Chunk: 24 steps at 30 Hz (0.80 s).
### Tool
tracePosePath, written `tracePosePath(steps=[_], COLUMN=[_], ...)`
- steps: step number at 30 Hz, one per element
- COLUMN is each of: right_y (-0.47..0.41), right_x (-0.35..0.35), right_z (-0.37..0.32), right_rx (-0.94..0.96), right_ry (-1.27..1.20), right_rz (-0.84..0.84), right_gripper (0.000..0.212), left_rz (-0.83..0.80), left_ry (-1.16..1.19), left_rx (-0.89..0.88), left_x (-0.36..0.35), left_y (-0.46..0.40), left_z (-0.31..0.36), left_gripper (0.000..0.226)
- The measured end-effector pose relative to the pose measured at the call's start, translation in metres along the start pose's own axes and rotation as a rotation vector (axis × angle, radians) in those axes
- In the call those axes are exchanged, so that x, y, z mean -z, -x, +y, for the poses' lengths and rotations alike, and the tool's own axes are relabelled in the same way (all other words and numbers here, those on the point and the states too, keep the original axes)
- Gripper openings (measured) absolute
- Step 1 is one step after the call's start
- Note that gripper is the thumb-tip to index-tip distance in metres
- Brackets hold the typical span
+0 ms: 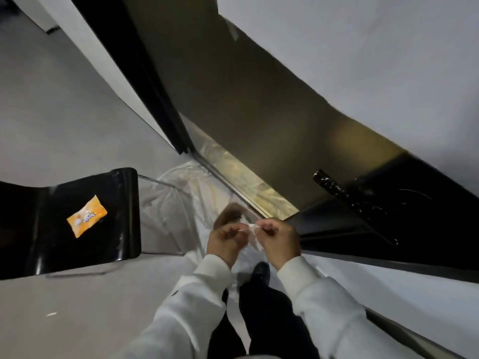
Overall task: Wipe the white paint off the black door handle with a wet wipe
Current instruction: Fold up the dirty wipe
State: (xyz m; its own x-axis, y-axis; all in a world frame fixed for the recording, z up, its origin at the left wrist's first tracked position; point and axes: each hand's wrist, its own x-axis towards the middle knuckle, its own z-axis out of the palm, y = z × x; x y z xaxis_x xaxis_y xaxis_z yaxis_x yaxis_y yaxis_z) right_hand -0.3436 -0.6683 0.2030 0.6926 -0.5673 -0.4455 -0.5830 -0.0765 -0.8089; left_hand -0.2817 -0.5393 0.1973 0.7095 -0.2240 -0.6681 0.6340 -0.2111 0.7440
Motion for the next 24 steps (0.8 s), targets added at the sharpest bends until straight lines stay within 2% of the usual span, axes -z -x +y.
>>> tracePosePath(steps=[4,7,12,16,18,24], right_y=[-0.04,-0.069,-0.094,-0.113,-0.125,-0.16], right_x=[-0.045,-0.076,-0.121,-0.155,-0.17,-0.209], right_z=[0.036,0.067,0.107,0.135,0.146,0.181], right_rx=[-0.076,-0.135,-0.153,-0.168,-0.168,-0.164], right_ry=[0.17,0.286,0.389,0.399,0.414,0.449], right_rz=[-0.116,-0.218,-0.319,-0.302,-0.304,-0.278], right_gripper=[0.028,0.037,0.026,0.016,0.015,0.019], left_rz=[0.022,-0.03,-0.098,-0.114,-0.093,-0.107], left_ry=[-0.191,-0.551,-0.674,-0.74,-0.823,-0.962], left_rx=[0.15,0.207,0.202,0.207,0.187,0.053], left_x=[0.014,0.027,0.038,0.06,0.071,0.096], left_y=[-0.059,-0.095,-0.137,-0.186,-0.209,-0.256], left_z=[-0.043,-0.072,-0.097,-0.128,-0.141,-0.158], left_gripper=[0.021,0.029,0.021,0.016,0.03,0.017])
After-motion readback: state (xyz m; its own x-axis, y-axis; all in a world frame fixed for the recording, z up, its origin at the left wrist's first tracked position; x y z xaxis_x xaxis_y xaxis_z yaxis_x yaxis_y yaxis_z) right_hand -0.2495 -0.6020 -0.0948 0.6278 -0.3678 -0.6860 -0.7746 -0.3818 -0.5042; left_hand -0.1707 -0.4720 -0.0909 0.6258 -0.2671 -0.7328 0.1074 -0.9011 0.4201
